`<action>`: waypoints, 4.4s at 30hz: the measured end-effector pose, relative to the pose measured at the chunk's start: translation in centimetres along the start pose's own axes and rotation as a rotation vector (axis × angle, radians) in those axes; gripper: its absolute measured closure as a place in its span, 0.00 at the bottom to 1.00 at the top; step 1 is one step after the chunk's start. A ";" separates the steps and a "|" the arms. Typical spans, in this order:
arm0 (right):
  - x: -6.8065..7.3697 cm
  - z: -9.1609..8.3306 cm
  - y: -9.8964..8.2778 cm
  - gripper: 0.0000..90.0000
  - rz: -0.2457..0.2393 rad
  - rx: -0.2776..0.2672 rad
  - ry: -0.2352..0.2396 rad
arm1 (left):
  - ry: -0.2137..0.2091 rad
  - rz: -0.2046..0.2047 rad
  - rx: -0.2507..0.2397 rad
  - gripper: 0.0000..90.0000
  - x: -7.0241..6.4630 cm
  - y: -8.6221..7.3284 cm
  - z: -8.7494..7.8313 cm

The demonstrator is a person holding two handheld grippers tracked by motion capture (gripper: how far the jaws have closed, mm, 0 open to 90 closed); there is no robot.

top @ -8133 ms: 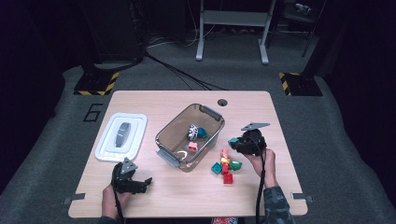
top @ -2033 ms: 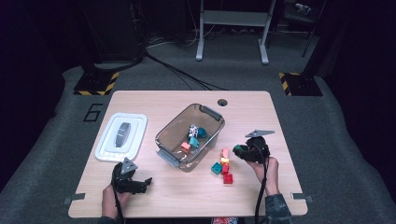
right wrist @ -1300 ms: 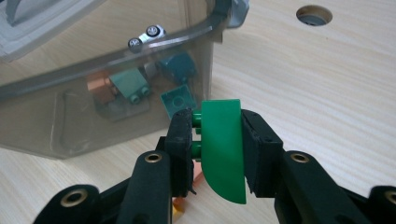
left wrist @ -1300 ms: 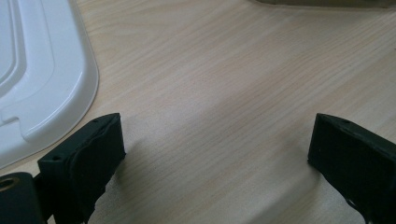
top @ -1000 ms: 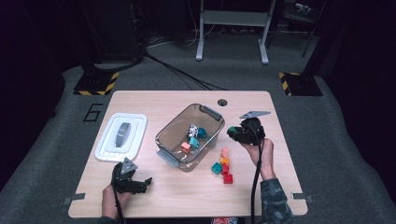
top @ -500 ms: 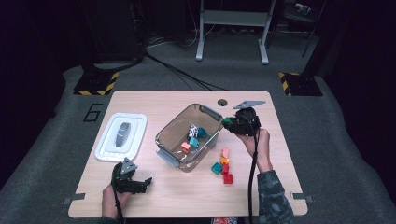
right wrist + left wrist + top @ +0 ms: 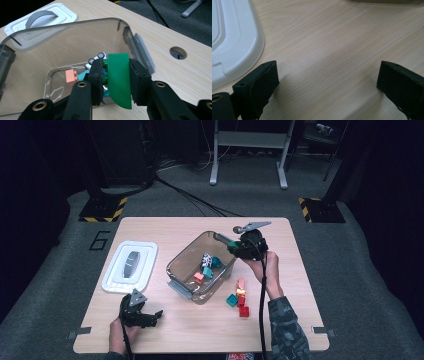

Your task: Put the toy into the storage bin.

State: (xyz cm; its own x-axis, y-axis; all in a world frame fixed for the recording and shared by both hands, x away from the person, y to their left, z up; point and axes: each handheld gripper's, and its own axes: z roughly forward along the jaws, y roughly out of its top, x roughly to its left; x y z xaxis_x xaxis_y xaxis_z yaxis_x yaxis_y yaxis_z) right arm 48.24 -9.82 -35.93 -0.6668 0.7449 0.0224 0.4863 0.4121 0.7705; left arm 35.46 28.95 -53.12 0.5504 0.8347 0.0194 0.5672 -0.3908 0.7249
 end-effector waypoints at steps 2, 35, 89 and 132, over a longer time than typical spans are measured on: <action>0.3 0.5 0.2 0.74 -0.010 0.008 0.013 | 0.000 0.000 0.000 0.04 0.0 0.0 0.0; 2.6 2.9 -1.2 0.56 0.003 0.080 0.078 | 0.004 0.003 -0.002 0.04 -0.1 0.0 0.0; 0.6 -0.5 -13.5 0.16 0.130 0.035 -0.063 | -0.002 -0.012 -0.002 0.04 0.0 0.0 0.0; 1.3 -0.2 -17.4 0.49 0.191 0.120 -0.053 | 0.008 0.009 -0.002 0.04 -0.1 0.0 -0.1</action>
State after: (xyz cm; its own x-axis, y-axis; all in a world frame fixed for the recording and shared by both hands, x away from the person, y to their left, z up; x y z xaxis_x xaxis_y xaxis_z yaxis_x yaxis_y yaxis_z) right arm 38.82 -16.14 -49.13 -0.5273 0.8406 0.1243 0.6663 0.3182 0.6744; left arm 35.37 28.91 -53.10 0.5503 0.8344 0.0314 0.5612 -0.3975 0.7260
